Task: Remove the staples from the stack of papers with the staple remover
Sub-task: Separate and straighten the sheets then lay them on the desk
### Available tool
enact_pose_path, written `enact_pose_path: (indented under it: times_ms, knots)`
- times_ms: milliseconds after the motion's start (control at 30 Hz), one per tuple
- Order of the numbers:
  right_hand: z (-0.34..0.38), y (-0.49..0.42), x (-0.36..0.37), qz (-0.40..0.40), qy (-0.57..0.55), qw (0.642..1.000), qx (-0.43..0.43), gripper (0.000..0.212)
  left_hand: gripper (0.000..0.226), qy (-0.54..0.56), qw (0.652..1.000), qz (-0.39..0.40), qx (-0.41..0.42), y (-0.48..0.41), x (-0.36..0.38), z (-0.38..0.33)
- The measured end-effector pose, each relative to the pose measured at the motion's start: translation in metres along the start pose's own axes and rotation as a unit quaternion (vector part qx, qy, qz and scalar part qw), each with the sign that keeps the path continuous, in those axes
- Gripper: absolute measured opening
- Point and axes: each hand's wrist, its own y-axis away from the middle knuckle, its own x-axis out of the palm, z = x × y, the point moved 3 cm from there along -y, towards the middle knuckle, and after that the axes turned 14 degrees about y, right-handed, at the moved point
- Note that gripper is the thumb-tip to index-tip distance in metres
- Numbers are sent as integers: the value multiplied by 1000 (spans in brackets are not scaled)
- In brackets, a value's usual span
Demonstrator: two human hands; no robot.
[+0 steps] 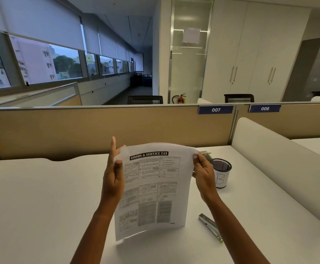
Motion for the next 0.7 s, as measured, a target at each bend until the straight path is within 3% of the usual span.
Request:
enact_pose_path:
  times_ms: [300, 400, 467, 533, 633, 700]
  knots:
    - [1, 1, 5, 46, -37, 998, 21, 32, 69, 56, 996, -42, -49, -1, 0, 9]
    - [-1, 3, 8, 85, -44, 995, 14, 30, 45, 70, 989, -109, -76, 1, 1, 17]
    - [-2, 3, 8, 114, -59, 992, 2, 16, 25, 75, 982, -134, -109, 1, 1, 22]
    - [-5, 2, 6, 126, -65, 990, -3, 29, 7, 108, 974, -139, -144, 3, 0, 24]
    - [-18, 2, 3, 135, -21, 990, 19, 47, 13, 142, 968, -119, -168, 6, -2, 24]
    - [-29, 6, 4, 155, 35, 986, 39, 36, 25, 147, 968, -96, -179, 9, -4, 25]
